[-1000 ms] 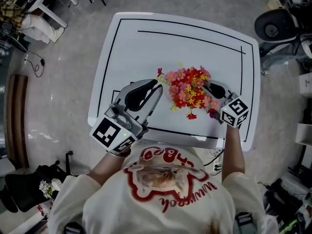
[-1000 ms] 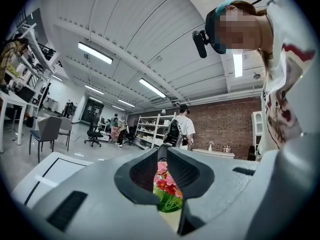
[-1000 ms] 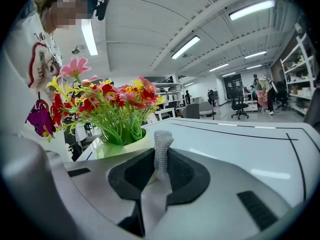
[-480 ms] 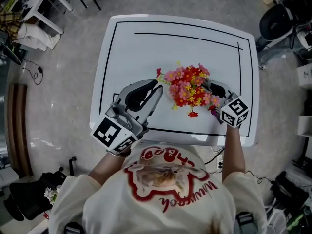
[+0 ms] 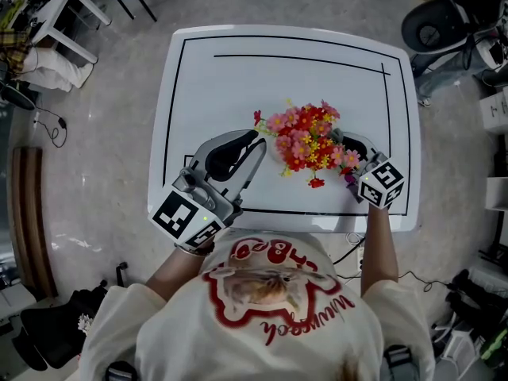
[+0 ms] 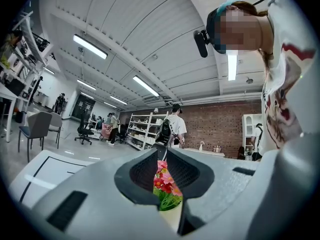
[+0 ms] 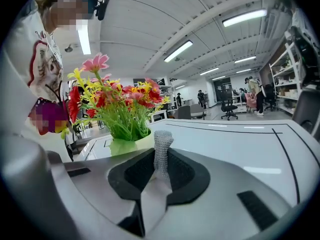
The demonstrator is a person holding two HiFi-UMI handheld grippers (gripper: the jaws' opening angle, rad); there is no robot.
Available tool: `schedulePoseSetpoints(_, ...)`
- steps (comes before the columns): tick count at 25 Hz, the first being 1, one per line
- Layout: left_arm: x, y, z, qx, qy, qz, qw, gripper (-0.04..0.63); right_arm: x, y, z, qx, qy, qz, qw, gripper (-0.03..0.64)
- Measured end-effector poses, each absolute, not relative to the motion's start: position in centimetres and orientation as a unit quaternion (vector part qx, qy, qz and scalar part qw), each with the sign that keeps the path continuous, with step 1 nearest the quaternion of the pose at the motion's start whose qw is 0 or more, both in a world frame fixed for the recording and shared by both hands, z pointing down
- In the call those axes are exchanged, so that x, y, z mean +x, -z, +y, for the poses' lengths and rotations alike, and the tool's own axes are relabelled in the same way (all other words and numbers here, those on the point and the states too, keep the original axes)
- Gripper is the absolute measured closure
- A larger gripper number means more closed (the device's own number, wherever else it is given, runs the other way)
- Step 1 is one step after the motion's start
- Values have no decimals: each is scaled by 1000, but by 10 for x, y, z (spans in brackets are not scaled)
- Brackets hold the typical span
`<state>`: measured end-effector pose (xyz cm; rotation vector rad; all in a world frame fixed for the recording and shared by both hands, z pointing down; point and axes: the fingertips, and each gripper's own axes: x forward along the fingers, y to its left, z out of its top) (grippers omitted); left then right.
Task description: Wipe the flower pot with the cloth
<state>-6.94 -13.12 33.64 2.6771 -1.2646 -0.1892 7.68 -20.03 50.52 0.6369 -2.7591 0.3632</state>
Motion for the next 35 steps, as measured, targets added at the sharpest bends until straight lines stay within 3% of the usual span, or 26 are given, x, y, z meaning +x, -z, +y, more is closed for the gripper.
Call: schedulePoseSetpoints(35, -70, -338, -115, 923, 60, -370, 88, 534, 83, -503, -171, 297, -128, -937, 130, 554)
